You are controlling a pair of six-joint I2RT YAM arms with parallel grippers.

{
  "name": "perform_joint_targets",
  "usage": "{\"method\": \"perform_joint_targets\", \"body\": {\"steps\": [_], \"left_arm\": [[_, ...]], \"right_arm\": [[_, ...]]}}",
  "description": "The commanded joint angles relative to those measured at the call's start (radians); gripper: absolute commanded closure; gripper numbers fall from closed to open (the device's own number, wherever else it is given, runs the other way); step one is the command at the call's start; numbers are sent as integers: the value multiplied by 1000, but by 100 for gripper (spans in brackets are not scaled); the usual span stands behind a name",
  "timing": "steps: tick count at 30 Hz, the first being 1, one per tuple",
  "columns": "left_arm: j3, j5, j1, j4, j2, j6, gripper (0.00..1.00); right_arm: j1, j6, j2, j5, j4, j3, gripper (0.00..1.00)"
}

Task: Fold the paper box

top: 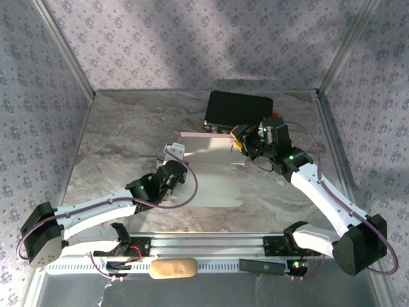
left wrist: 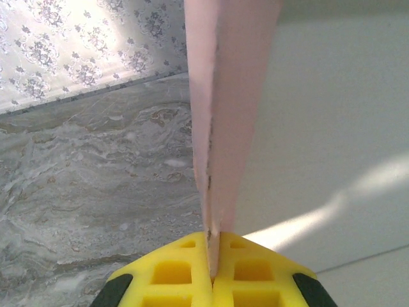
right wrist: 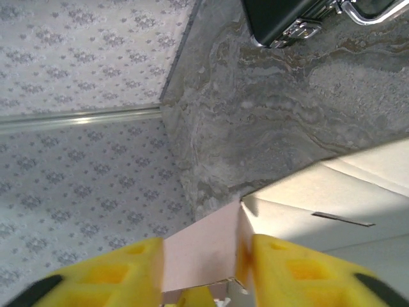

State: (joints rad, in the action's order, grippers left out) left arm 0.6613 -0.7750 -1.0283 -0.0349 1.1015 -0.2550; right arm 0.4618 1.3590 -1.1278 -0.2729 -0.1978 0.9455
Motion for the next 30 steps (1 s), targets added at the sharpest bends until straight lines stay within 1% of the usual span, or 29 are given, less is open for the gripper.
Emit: {"method": "perform_joint_targets", "body": {"steps": [1, 3, 4, 5, 7, 9, 11, 13, 17, 20, 26, 30], "left_arm": [[15, -16, -8, -33, -16, -12, 100], [7, -11, 5, -29, -44, -15, 100], [1, -5, 11, -28, -60, -16, 100], [-7, 2, 16, -28, -78, -15, 100], [-23, 17, 22, -34, -111, -7, 100], [-33, 25, 25, -39, -130, 9, 100], [-40, 36, 27, -41, -141, 25, 100], [-41, 45, 29, -41, -146, 34, 100], [-26, 44, 33, -28, -140, 36, 100], [-17, 49, 34, -26, -131, 40, 100], [-13, 62, 34, -20, -122, 40, 100], [-14, 61, 34, -23, -122, 42, 100]], "right_arm": [[-8, -52, 114, 61, -109, 36, 47], [-13, -105, 237, 150, -199, -10, 45], [-18, -120, 289, 174, -220, -44, 43], [-28, -131, 347, 182, -241, -86, 44], [-41, -136, 429, 174, -257, -177, 50], [-39, -120, 457, 129, -215, -270, 53], [-27, -89, 433, 76, -133, -350, 58], [2, -89, 377, 62, -48, -376, 61], [49, -156, 248, 83, -48, -308, 61], [68, -167, 180, 83, -17, -307, 61], [87, -164, 114, 76, 71, -316, 62], [101, -170, 85, 80, 69, -296, 65]]}}
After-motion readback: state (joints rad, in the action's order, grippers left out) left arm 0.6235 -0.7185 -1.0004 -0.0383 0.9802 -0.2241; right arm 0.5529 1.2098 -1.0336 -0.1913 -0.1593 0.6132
